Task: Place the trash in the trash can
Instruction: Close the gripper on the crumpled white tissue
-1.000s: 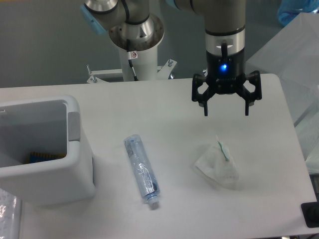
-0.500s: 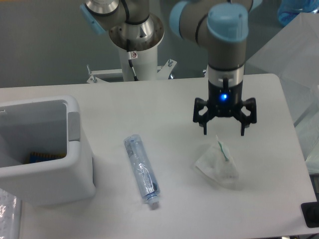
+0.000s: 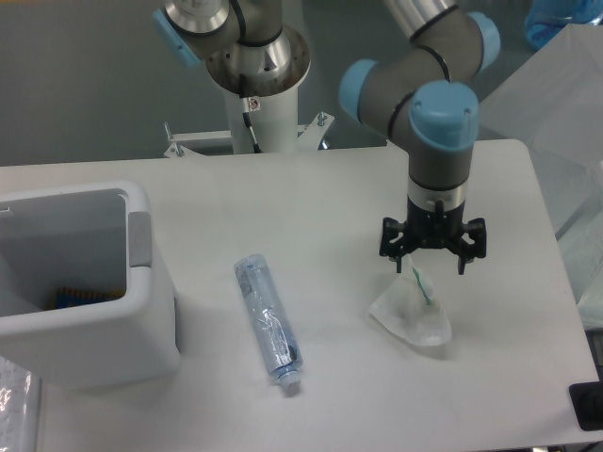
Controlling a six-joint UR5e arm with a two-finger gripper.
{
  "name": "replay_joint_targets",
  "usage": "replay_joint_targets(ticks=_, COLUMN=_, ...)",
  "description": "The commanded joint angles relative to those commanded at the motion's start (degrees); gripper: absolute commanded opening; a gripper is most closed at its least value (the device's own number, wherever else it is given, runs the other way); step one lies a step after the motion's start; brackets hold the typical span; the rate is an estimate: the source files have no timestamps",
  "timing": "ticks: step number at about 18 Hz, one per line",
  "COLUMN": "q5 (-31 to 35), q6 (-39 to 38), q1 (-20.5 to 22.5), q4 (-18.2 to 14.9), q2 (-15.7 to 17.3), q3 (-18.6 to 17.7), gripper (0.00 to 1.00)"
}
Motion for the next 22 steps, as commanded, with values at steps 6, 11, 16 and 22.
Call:
replay_joint_targets(ticks=6, q5=-0.09, q6=-0.62, q1=-0.18, q4=0.18, q2=-2.46, q3=-0.79, gripper=1.00)
replay_joint_targets(ticks=11, q5=0.09, q6=-0.62, q1=-0.35, q4=1.49, q2=-3.61, q3=-1.93, gripper=1.00)
replay_joint_targets(ticks=16, q5=0.18, q6=-0.62, q1=-0.44, q4=2.81, q2=-3.52, q3=-2.73, gripper=0.71)
replay_joint_targets(ticks=22, q5=0.26, q6=-0.53, q1=-0.44, q4=2.81, q2=-3.43, q3=-2.64, gripper=0.20)
